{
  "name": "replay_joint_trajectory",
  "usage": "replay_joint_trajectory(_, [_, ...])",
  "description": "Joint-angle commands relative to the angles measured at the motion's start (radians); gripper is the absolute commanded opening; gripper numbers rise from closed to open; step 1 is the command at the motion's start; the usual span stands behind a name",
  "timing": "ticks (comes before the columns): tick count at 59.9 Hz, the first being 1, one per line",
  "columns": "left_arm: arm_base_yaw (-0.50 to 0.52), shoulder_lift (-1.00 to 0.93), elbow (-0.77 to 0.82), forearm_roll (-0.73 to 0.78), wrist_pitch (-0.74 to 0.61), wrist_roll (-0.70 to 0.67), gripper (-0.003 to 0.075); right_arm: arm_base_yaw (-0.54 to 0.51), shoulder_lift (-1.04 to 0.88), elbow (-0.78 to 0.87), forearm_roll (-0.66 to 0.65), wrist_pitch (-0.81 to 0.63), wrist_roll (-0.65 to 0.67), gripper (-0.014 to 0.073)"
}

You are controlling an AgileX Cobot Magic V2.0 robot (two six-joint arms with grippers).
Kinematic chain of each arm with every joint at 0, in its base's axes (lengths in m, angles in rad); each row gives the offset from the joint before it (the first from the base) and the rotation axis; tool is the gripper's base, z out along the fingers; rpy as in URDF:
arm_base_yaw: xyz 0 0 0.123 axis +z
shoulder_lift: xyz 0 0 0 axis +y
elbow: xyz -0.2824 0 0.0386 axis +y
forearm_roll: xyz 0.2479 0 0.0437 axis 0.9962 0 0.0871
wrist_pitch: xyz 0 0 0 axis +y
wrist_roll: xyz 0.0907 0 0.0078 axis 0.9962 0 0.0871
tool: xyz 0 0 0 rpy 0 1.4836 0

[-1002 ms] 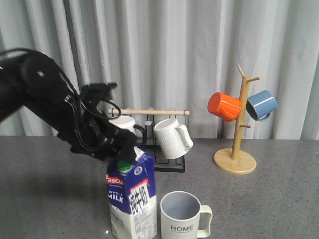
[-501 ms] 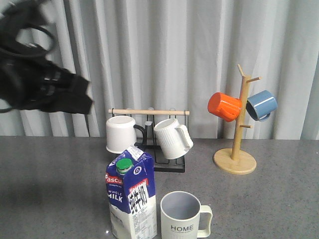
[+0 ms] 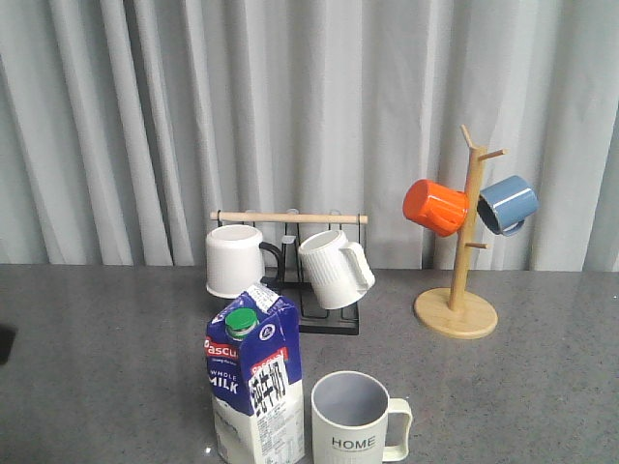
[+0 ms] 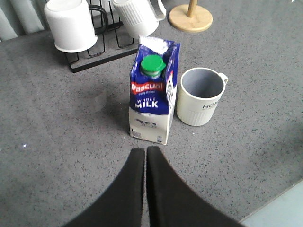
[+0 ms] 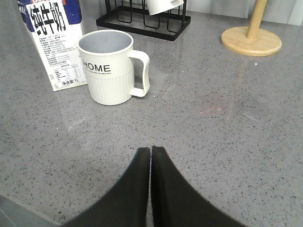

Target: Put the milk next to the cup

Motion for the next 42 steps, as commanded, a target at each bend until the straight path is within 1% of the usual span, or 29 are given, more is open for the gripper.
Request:
replay_joint_trajectory(1, [-0.003, -0.107, 0.098, -0.007, -0.151, -0.011, -0.0008, -0.001, 0.007, -0.028, -0.008, -0.073, 0.002, -0.0005])
replay_joint_trajectory(7, [-0.003, -0.209, 0.193, -0.011, -0.167, -0.010, -0.0008, -0.001, 0.007, -0.028, -0.008, -0.073, 0.002, -0.0005])
replay_joint_trajectory(16, [-0.003, -0.316, 0.277, -0.011, -0.113, -0.010, -0.0008, -0.001, 0.007, -0.028, -0.008, -0.073, 0.002, -0.0005])
replay_joint_trajectory(27, [-0.003, -0.387, 0.294, -0.010, -0.031, -0.010, -0.0008, -0.001, 0.007, -0.028, -0.008, -0.071, 0.002, -0.0005])
replay_joint_trajectory(42, [-0.003, -0.420, 0.294, -0.010, 0.005, -0.010, -0.0008, -0.001, 0.007, -0.028, -0.008, -0.071, 0.002, -0.0005])
